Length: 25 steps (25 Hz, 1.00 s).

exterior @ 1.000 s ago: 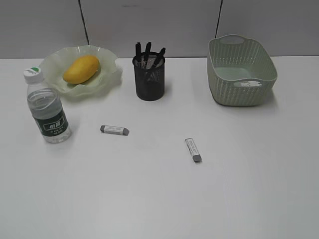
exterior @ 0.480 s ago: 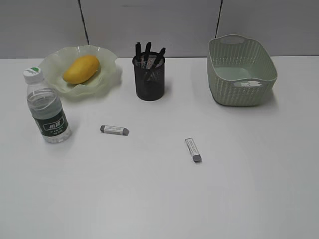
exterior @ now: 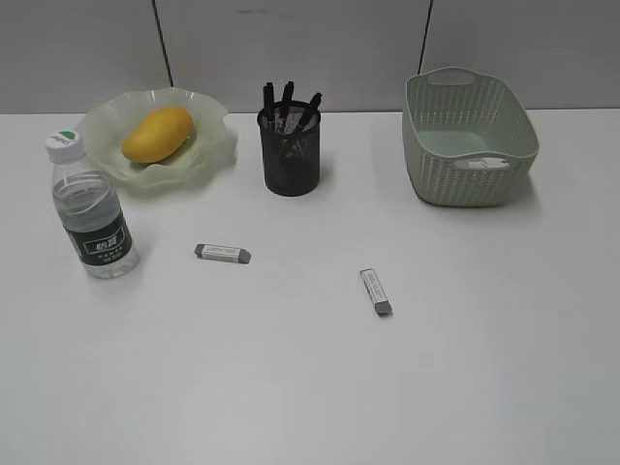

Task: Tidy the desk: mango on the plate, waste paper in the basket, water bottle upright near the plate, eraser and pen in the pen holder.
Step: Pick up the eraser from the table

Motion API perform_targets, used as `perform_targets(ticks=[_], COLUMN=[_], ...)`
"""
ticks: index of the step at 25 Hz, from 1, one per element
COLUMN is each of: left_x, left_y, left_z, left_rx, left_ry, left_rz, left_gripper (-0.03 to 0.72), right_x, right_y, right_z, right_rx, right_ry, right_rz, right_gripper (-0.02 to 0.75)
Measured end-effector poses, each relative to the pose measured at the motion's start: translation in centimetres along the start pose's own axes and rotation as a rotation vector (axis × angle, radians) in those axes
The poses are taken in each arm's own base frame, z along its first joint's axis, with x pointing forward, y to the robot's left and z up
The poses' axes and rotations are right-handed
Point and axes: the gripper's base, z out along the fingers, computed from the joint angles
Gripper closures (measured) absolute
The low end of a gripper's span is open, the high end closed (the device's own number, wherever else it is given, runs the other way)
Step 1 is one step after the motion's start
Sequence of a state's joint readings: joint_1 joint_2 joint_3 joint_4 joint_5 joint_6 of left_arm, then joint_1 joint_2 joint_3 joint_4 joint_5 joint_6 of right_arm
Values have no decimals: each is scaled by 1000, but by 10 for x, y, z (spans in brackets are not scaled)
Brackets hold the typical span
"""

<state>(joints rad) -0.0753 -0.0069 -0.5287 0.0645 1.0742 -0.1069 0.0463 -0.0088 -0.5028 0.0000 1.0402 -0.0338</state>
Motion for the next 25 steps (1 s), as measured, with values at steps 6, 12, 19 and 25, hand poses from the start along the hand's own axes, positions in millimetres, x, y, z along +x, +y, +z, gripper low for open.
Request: perform_targets(ticks=[6,12,19,25], left_x=[0,0,0,0], left_y=[0,0,0,0], left_z=[0,0,0,0], left_rx=[0,0,0,0], left_ry=[0,0,0,0], left_rz=[0,0,0,0], left_gripper=[379,389,397,414], right_x=[0,0,0,0], right_y=[0,-5,-8,-7], right_z=[0,0,0,0], right_rx=[0,60,90,80], right_ry=[0,1,0,-1], right_rz=[0,-40,-58,-52], right_gripper=[302,302,302,312])
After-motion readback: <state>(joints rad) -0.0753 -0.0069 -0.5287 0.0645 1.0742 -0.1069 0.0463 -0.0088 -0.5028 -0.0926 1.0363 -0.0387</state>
